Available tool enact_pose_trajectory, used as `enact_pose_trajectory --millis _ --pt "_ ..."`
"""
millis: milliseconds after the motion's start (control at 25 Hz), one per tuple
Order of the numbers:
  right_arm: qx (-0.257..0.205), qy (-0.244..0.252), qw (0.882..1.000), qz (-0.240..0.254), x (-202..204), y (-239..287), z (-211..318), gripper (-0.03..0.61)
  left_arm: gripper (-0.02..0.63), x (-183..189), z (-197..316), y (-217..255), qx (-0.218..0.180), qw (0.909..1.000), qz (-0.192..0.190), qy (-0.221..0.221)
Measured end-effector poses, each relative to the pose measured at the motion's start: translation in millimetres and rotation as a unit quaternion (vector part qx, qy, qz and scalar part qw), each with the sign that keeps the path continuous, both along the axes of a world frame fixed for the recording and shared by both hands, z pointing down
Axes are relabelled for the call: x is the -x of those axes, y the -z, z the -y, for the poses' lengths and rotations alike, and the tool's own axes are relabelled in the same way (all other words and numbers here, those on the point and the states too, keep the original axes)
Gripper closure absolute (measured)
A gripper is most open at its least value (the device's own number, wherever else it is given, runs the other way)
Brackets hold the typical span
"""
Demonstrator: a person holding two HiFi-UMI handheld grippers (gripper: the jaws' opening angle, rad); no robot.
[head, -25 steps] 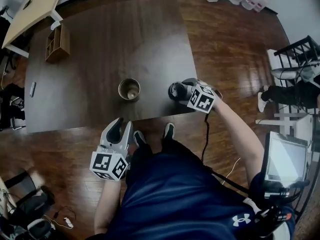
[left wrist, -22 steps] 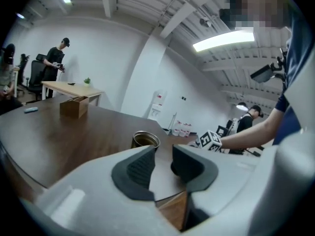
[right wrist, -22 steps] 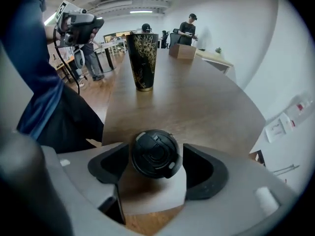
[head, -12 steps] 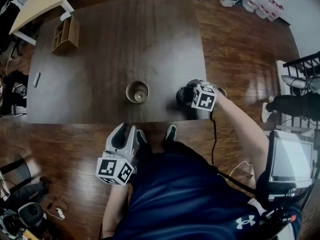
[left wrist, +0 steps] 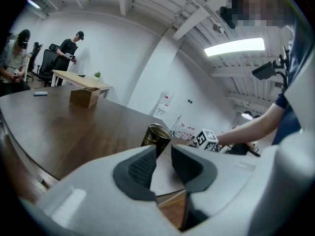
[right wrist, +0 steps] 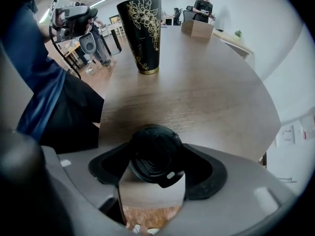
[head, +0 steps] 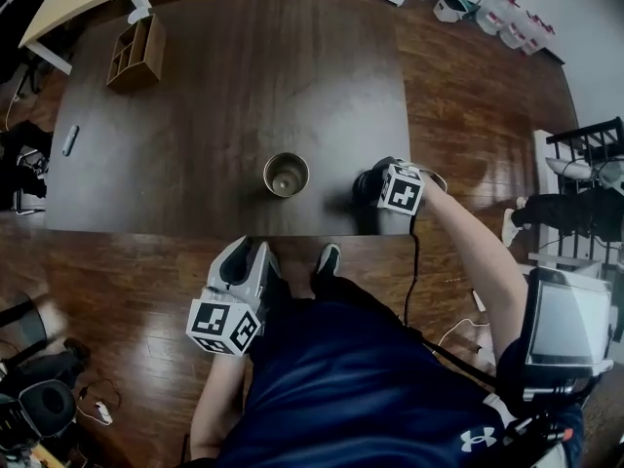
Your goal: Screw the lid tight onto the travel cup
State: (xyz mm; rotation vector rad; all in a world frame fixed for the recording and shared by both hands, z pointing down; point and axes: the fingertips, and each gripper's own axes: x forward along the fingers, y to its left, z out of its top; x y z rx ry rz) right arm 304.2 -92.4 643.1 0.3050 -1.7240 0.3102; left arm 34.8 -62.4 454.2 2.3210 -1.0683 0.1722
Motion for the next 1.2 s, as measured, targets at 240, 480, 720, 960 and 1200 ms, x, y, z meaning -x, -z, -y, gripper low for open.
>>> enact_pose_trajectory --millis 240,480,720,960,1200 --pt "-0.028 -0.027 0.999 0.025 11.6 30.1 1.2 0.244 0.512 2.5 10.1 -11.9 -0.001 0.9984 0.035 -0.044" --pt "-0.103 -0.018 0.985 0.135 100.3 155.8 30.1 0.242 0.406 17.8 37.8 -30.2 -0.046 0.991 0.1 -0.076" --pt "-0.091 0.033 0.986 0.136 175.3 199.4 49.9 0.242 0.297 -29.8 64.9 -77.5 -0.094 0.9626 0.176 -0.184" --pt "-0.052 0.066 0.991 0.108 208.4 181.1 63.0 0.242 0.223 -63.0 81.8 -94.4 -0.136 0.9347 0.199 -0.261" --pt "-0.024 0.098 0.991 0.091 221.3 176.4 63.4 0.242 0.213 -85.2 88.2 -93.8 -0.16 0.9177 0.198 -0.305"
